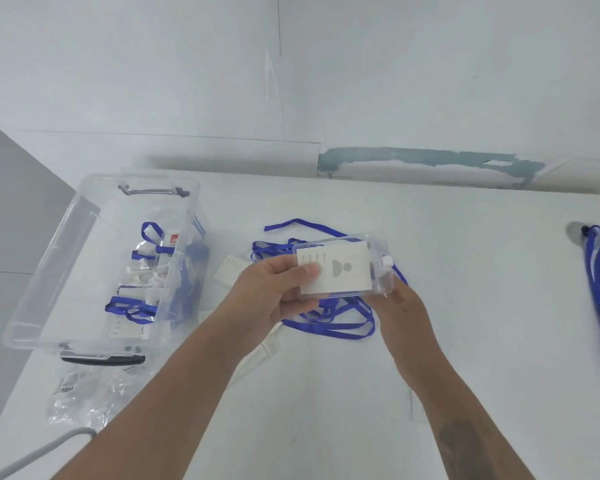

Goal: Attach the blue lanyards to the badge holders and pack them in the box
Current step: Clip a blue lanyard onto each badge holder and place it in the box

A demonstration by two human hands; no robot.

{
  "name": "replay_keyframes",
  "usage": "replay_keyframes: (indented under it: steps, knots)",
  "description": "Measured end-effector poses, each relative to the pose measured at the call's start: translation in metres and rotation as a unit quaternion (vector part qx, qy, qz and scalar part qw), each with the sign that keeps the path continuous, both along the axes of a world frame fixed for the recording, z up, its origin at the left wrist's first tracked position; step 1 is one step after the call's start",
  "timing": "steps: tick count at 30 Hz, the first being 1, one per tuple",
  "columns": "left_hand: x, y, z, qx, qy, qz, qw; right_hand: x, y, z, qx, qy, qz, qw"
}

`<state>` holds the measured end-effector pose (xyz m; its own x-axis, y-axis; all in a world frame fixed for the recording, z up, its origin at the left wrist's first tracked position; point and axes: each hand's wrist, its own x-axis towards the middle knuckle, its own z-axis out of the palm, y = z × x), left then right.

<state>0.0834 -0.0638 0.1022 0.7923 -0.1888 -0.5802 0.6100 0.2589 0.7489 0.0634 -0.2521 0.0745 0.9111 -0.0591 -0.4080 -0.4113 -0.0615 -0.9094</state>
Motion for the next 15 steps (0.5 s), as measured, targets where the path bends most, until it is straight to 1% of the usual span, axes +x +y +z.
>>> replay_keyframes:
  steps: [3,6,7,9,10,12,14,15]
  knots:
    - [0.009,-0.004,0.012,0.000,-0.010,0.027,1.000,-0.003,0.016,0.009,-0.077,-0.038,0.059,0.995]
    - [0.015,-0.009,0.014,0.063,-0.034,0.066,0.995,-0.008,0.028,0.014,-0.156,-0.059,0.111,0.980]
    - [0.016,-0.010,0.014,0.089,-0.047,0.074,0.992,-0.009,0.031,0.015,-0.184,-0.060,0.142,0.971]
    - [0.018,-0.011,0.011,0.179,-0.089,0.074,0.977,-0.008,0.033,0.023,-0.268,-0.075,0.227,0.933]
    - [0.018,-0.011,0.008,0.237,-0.116,0.064,0.962,-0.006,0.033,0.029,-0.311,-0.087,0.263,0.909]
    - [0.015,-0.007,0.002,0.332,-0.158,0.029,0.929,0.000,0.032,0.044,-0.371,-0.112,0.297,0.873]
    - [0.011,-0.002,-0.002,0.384,-0.167,-0.012,0.908,0.009,0.028,0.062,-0.410,-0.126,0.316,0.847]
    - [0.010,0.001,-0.004,0.391,-0.165,-0.033,0.905,0.015,0.026,0.068,-0.415,-0.133,0.318,0.842]
